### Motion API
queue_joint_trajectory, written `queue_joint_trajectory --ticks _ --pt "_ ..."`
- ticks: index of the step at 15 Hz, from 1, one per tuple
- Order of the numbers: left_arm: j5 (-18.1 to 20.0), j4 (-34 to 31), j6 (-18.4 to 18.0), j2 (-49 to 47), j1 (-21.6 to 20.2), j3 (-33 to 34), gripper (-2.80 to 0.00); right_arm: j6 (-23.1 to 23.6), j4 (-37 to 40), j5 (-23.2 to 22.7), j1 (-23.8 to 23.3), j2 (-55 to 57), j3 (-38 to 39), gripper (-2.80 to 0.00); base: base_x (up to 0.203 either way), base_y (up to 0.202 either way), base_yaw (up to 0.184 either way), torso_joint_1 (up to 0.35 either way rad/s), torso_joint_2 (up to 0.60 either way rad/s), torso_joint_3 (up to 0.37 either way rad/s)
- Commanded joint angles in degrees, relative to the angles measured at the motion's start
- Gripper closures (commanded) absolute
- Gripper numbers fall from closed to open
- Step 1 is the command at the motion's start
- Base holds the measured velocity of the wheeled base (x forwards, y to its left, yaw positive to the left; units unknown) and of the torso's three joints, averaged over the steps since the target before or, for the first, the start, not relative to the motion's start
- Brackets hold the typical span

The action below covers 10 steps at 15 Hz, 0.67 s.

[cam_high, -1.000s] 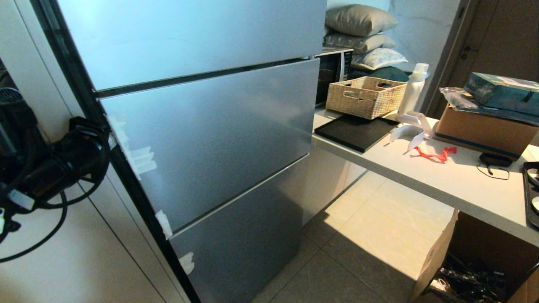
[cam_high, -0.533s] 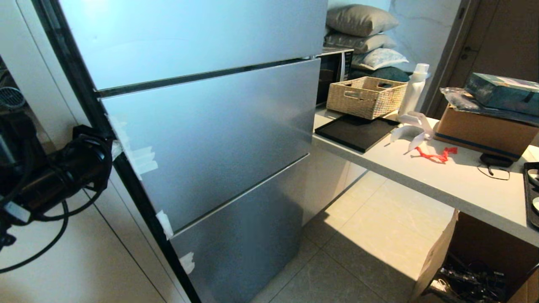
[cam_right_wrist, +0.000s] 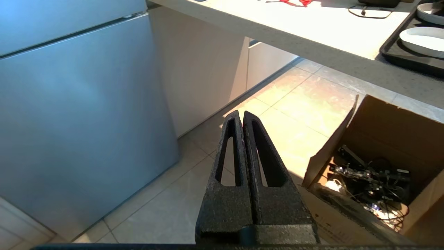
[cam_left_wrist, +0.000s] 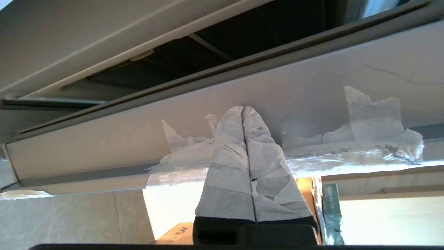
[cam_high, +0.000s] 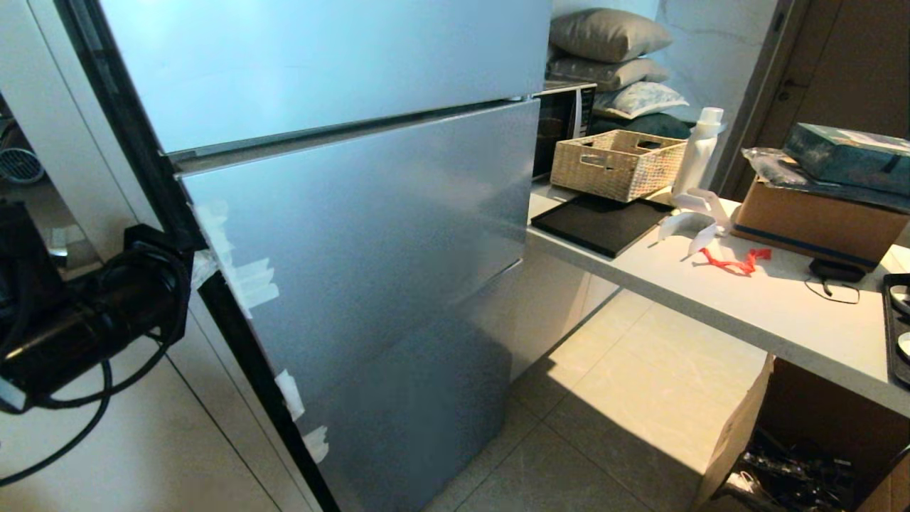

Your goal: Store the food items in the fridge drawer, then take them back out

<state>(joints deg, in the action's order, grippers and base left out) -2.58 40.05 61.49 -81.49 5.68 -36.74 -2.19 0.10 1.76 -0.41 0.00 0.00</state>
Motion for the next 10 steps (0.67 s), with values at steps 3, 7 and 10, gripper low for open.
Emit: queue_joint_trajectory --ticks 3,7,10 --pt "-0.1 0.5 0.3 2.3 0.6 0.7 0.0 -0.1 0.0 0.0 0.0 0.0 0.0 0.0 0.0 0.0 0.0 0.0 0.0 0.0" --pt "-0.1 0.5 0.2 5.5 1.2 3.7 0.0 0.0 0.0 0.0 0.0 0.0 0.0 0.0 0.0 0.0 0.0 0.0 0.0 0.0" --pt "-0.1 0.5 0.2 6.2 1.5 5.6 0.0 0.0 0.0 0.0 0.0 0.0 0.0 0.0 0.0 0.0 0.0 0.0 0.0 0.0"
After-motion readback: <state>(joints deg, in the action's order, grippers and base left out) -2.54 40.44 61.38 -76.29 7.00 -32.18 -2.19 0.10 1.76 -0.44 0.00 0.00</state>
